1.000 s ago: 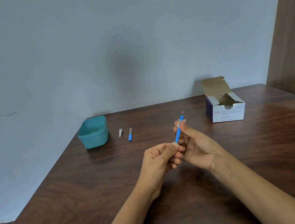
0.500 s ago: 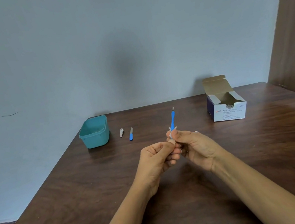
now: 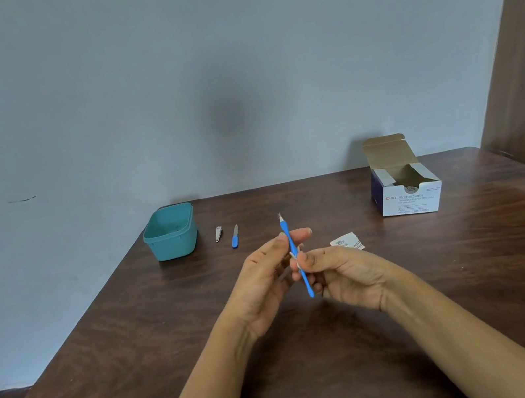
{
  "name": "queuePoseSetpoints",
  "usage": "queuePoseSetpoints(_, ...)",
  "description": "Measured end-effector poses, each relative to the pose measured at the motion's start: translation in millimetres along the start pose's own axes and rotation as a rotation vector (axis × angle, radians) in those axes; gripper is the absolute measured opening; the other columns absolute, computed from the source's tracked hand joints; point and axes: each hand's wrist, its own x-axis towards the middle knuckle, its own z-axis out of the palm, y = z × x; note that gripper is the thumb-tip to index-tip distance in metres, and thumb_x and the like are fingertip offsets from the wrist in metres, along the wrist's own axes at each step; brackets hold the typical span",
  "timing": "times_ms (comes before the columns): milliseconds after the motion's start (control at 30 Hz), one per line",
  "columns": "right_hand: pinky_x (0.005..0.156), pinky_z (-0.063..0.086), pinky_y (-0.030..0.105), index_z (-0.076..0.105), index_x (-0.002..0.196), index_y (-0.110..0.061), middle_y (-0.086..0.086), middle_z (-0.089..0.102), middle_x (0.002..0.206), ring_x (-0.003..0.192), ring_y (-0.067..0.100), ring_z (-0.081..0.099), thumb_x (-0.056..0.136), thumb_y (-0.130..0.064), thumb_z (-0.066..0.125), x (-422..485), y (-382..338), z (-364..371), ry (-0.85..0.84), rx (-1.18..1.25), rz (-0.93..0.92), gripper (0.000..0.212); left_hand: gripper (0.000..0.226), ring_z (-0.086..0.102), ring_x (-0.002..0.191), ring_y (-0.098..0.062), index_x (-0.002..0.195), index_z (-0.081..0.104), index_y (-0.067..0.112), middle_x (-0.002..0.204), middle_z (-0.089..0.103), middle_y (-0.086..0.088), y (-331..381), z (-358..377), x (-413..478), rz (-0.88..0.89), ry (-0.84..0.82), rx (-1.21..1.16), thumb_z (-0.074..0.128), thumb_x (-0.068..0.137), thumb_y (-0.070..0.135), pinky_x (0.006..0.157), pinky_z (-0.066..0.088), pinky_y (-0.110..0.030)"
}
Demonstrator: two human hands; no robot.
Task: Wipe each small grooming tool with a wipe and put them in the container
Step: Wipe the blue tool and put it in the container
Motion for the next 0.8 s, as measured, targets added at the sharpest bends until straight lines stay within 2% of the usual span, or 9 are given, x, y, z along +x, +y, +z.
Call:
queuePoseSetpoints(67, 0.069, 0.034, 0.022, 0.076, 0.063, -0.016, -0.004, 0.066, 0.067, 0.073, 0.009, 0.044, 0.067, -0.026, 0.069, -1, 0, 1, -0.026, 0.022, 0.016, 0.013, 0.028, 0.053, 0.087, -0.014, 0.084, 0.079, 0.020, 0.101, 0.055, -0.012, 1, 0, 0, 0.008, 0.003, -0.046, 0.053, 0.084, 0.029, 0.065, 0.053, -0.020)
queuePoseSetpoints(133, 0.069, 0.034, 0.022, 0.076, 0.064, -0.016, -0.004, 0.066, 0.068, 0.074, 0.009, 0.045, 0.067, -0.027, 0.069, -1, -1, 1, -0.033, 0.027, 0.027, 0.013, 0.026, 0.056, 0.081, -0.011, 0.080, 0.079, 0.019, 0.093, 0.060, -0.009, 0, -2, 1, 0.014, 0.036, -0.058, 0.056, 0.080, 0.028, 0.067, 0.052, -0.022)
queuePoseSetpoints(200, 0.066, 0.033, 0.021, 0.077, 0.064, -0.017, -0.005, 0.067, 0.069, 0.073, 0.009, 0.045, 0.065, -0.030, 0.070, -2, -1, 1, -0.022, -0.055, 0.008, 0.014, 0.023, 0.057, 0.080, -0.013, 0.078, 0.079, 0.018, 0.090, 0.070, -0.003, -2, -4, 3, 0.035, 0.083, -0.044, 0.059, 0.076, 0.029, 0.078, 0.049, -0.031)
queuePoseSetpoints(333, 0.062, 0.032, 0.020, 0.077, 0.063, -0.022, -0.007, 0.069, 0.069, 0.074, 0.007, 0.048, 0.074, -0.024, 0.072, -2, -2, -1, 0.037, -0.239, -0.051, 0.013, 0.019, 0.058, 0.101, -0.017, 0.076, 0.079, 0.019, 0.099, 0.075, 0.005, -5, -5, 5, 0.071, 0.195, 0.004, 0.063, 0.071, 0.029, 0.105, 0.038, -0.048)
queuePoseSetpoints(467, 0.067, 0.035, 0.018, 0.075, 0.062, -0.022, -0.010, 0.070, 0.070, 0.071, 0.000, 0.054, 0.066, -0.027, 0.079, -5, -4, 0, 0.091, -0.323, -0.062, 0.007, 0.015, 0.057, 0.112, -0.017, 0.073, 0.079, 0.025, 0.097, 0.075, 0.008, -5, -5, 6, 0.095, 0.260, 0.009, 0.065, 0.073, 0.028, 0.105, 0.037, -0.043)
queuePoseSetpoints(533, 0.081, 0.041, 0.022, 0.075, 0.063, -0.020, -0.011, 0.072, 0.071, 0.081, 0.002, 0.061, 0.069, -0.024, 0.080, -4, -4, -1, 0.130, -0.379, -0.068, 0.008, 0.018, 0.057, 0.113, -0.014, 0.071, 0.079, 0.027, 0.096, 0.075, 0.010, -6, -4, 6, 0.103, 0.286, 0.002, 0.064, 0.080, 0.023, 0.101, 0.037, -0.037)
queuePoseSetpoints(600, 0.100, 0.042, 0.035, 0.076, 0.065, -0.019, -0.007, 0.075, 0.075, 0.095, 0.013, 0.063, 0.066, -0.025, 0.083, -3, -3, 0, 0.170, -0.425, -0.075, 0.009, 0.021, 0.058, 0.111, -0.010, 0.070, 0.079, 0.026, 0.093, 0.075, 0.012, -6, -4, 7, 0.106, 0.317, -0.009, 0.064, 0.084, 0.019, 0.095, 0.037, -0.032)
queuePoseSetpoints(633, 0.103, 0.042, 0.039, 0.077, 0.066, -0.017, -0.004, 0.075, 0.075, 0.095, 0.015, 0.065, 0.064, -0.024, 0.084, -3, -2, 0, 0.189, -0.441, -0.088, 0.011, 0.020, 0.059, 0.108, -0.008, 0.072, 0.078, 0.024, 0.091, 0.075, 0.012, -6, -4, 8, 0.109, 0.331, -0.016, 0.064, 0.084, 0.018, 0.094, 0.037, -0.030)
queuePoseSetpoints(800, 0.089, 0.054, 0.042, 0.077, 0.068, -0.021, -0.007, 0.074, 0.070, 0.079, 0.010, 0.068, 0.064, -0.029, 0.086, -3, 0, 4, 0.328, -0.633, -0.184, 0.012, 0.008, 0.058, 0.093, 0.002, 0.085, 0.073, 0.019, 0.082, 0.075, 0.016, -9, -5, 10, 0.123, 0.396, -0.041, 0.065, 0.083, 0.016, 0.110, 0.028, -0.038)
